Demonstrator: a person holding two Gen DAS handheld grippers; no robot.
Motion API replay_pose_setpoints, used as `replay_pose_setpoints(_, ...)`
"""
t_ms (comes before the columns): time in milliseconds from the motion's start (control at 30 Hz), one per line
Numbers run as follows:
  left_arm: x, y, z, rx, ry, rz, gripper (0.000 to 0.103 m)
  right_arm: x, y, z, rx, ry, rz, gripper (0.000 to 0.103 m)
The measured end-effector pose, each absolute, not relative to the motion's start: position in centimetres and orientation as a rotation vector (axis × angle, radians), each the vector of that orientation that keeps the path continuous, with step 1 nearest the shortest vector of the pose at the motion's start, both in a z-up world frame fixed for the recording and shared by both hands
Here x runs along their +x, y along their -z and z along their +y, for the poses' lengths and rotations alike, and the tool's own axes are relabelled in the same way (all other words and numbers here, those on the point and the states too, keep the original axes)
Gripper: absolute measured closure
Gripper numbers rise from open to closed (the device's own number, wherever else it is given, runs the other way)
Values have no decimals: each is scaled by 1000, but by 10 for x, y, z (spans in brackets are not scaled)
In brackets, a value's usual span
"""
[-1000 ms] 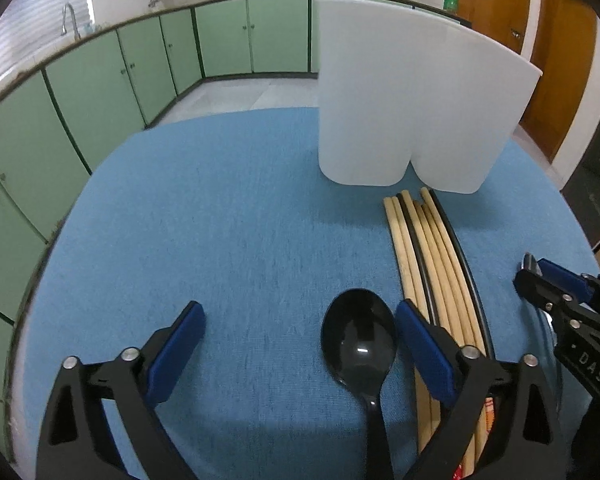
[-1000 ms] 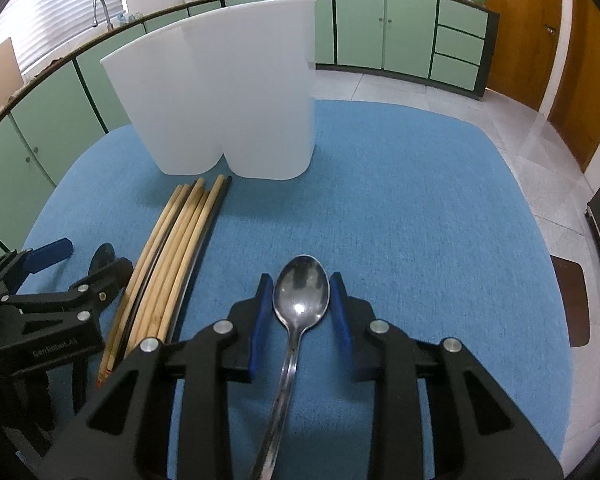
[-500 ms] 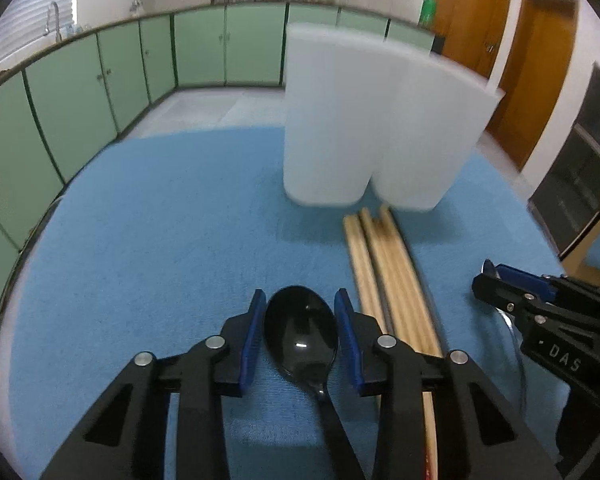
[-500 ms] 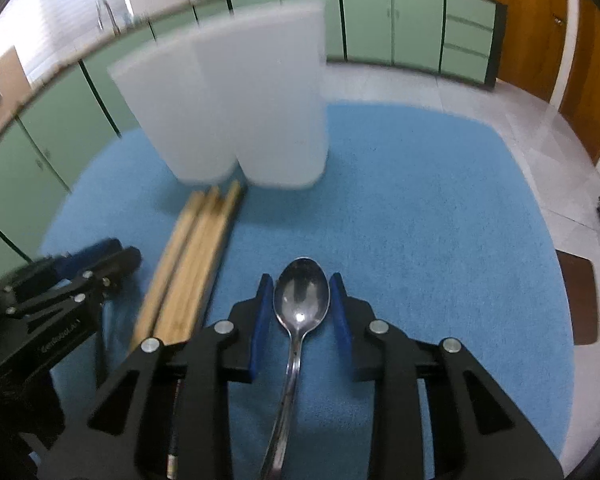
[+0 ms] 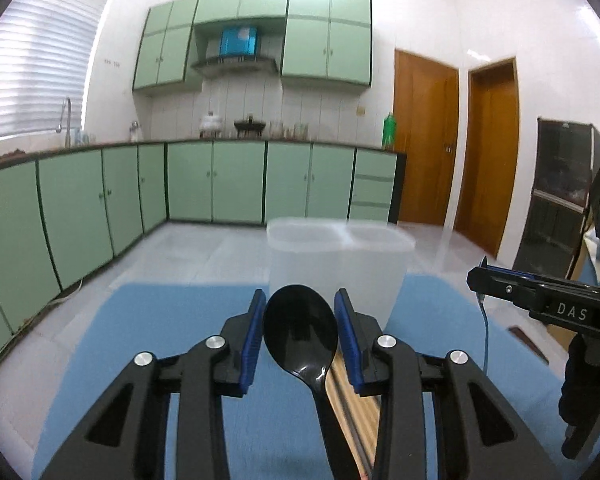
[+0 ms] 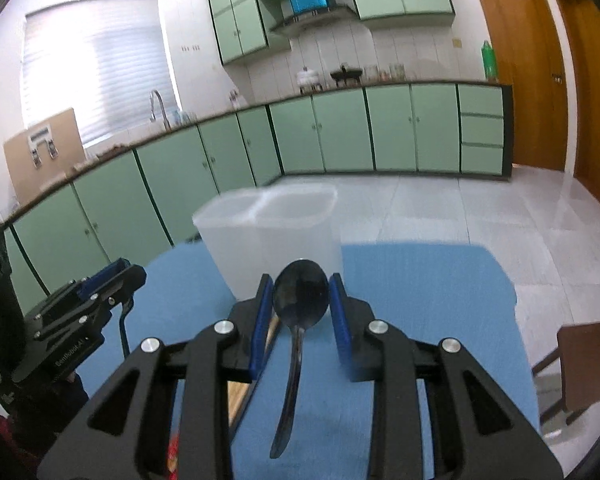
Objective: Organize utensils
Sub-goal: 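Lift both spoons and drop them into the white utensil holder with both tools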
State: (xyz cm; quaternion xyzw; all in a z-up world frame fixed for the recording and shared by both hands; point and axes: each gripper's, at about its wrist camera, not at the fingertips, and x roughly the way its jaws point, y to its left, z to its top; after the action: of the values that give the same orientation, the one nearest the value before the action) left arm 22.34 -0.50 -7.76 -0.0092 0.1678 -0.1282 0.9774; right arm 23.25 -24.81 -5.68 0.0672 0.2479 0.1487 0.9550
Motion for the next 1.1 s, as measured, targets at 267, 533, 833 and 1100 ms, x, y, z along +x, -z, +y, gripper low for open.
replay_pose_setpoints(267, 269, 10, -11, -50, 268, 167, 68, 263, -16, -268, 154, -351, 344, 76)
replay_pose_setpoints(533, 336, -25, -27, -48, 250, 75, 68, 337, -42, -277, 137, -254, 242, 76)
replay_pose_setpoints(833, 383, 21, -39, -21, 214, 177, 68, 384, 8, -267, 91, -183, 316, 76)
replay_pose_setpoints(1100, 386, 39, -39, -28, 240, 235, 68, 376, 36, -256, 107, -216, 399, 75)
